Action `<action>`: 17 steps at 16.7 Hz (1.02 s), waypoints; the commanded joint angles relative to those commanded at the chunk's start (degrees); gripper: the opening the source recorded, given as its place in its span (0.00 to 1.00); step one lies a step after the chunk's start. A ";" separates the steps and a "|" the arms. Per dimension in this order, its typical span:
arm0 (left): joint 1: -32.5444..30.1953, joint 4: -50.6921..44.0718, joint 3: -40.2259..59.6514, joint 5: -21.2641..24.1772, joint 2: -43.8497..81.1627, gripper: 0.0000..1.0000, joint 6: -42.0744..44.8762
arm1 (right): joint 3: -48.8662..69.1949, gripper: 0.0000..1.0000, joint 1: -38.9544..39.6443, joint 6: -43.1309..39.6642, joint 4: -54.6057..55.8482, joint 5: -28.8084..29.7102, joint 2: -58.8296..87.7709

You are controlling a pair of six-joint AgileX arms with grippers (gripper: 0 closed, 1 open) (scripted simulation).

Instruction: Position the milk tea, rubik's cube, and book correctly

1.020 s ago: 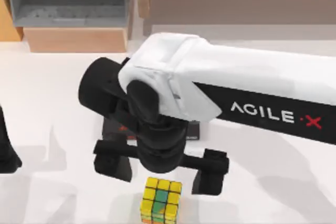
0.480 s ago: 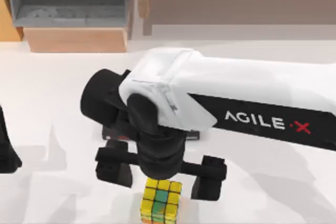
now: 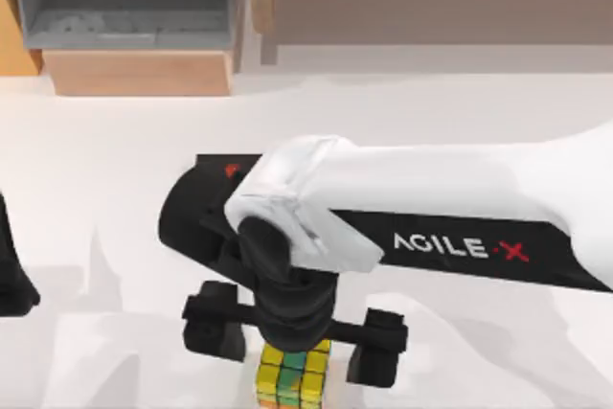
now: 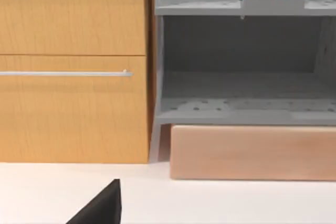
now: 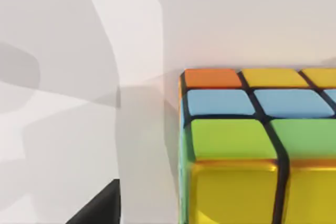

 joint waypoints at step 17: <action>0.00 0.00 0.00 0.00 0.00 1.00 0.00 | 0.00 0.00 0.00 0.00 0.00 0.00 0.00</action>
